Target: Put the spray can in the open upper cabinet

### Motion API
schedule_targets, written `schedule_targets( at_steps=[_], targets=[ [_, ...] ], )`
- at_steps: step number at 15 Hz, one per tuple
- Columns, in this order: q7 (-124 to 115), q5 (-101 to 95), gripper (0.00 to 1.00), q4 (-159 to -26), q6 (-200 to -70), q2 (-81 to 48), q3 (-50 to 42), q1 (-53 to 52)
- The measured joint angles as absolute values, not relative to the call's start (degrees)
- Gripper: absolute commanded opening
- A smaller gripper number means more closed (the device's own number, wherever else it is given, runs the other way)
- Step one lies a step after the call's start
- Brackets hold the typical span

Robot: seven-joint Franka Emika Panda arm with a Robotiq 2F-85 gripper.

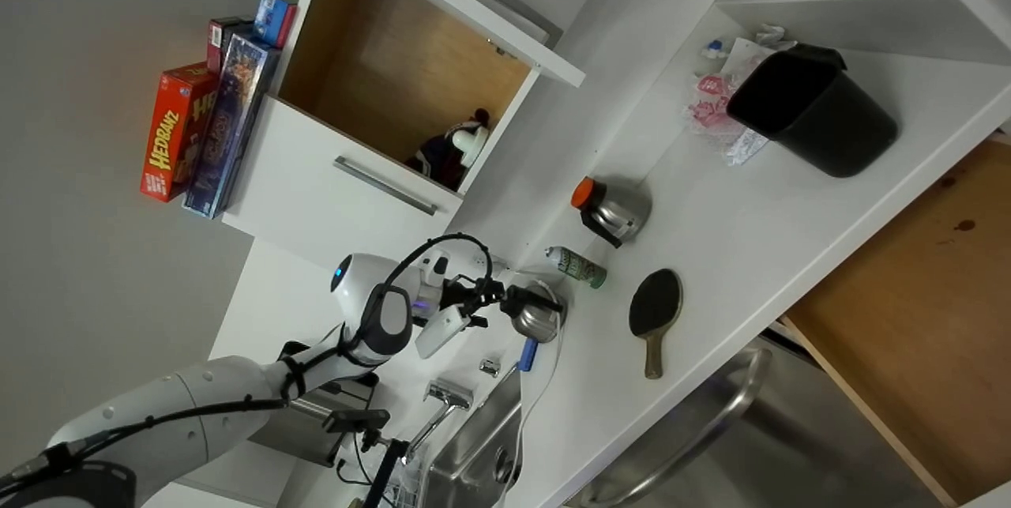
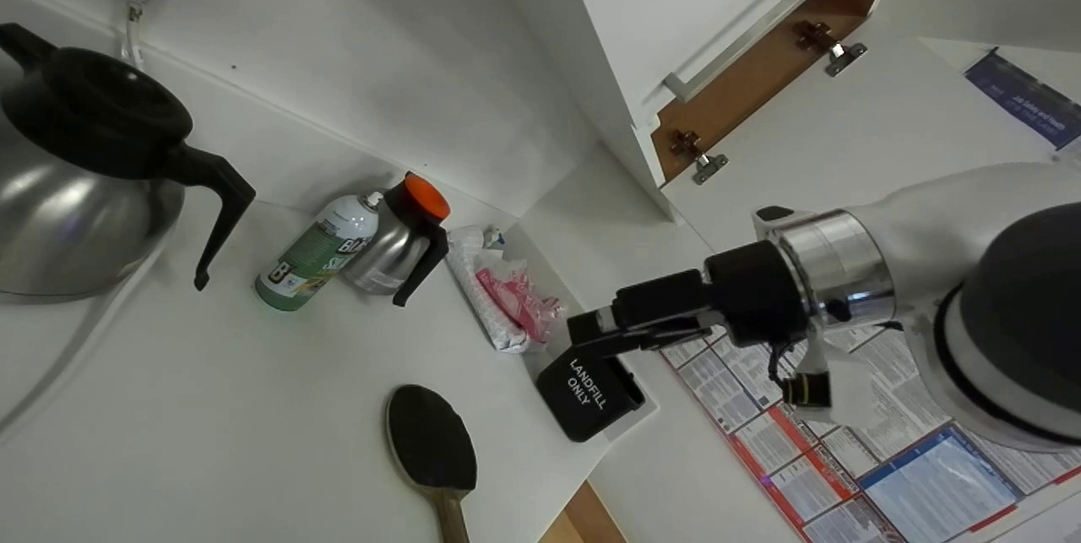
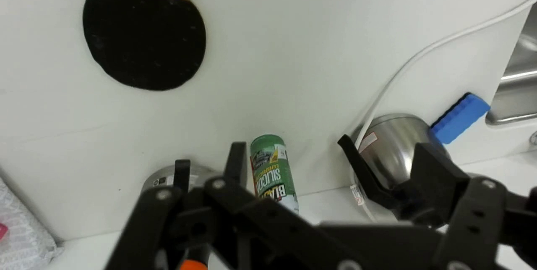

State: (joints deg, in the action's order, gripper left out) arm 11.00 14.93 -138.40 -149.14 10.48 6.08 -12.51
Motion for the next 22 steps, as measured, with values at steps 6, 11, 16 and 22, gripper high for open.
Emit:
schedule_targets(
  at_steps=[6, 11, 16, 22],
  targets=[
    [11.0, 14.6, 1.00, -139.0, -174.3, -2.3, 8.0, -13.1],
    [8.3, 10.6, 1.00, -136.9, -189.5, -13.7, 8.6, -14.2],
    [7.8, 10.7, 1.00, -130.3, -195.9, -23.9, 5.9, -17.3],
    [7.6, 12.5, 1.00, -119.9, -197.5, -33.5, 2.5, -20.9]
  ],
)
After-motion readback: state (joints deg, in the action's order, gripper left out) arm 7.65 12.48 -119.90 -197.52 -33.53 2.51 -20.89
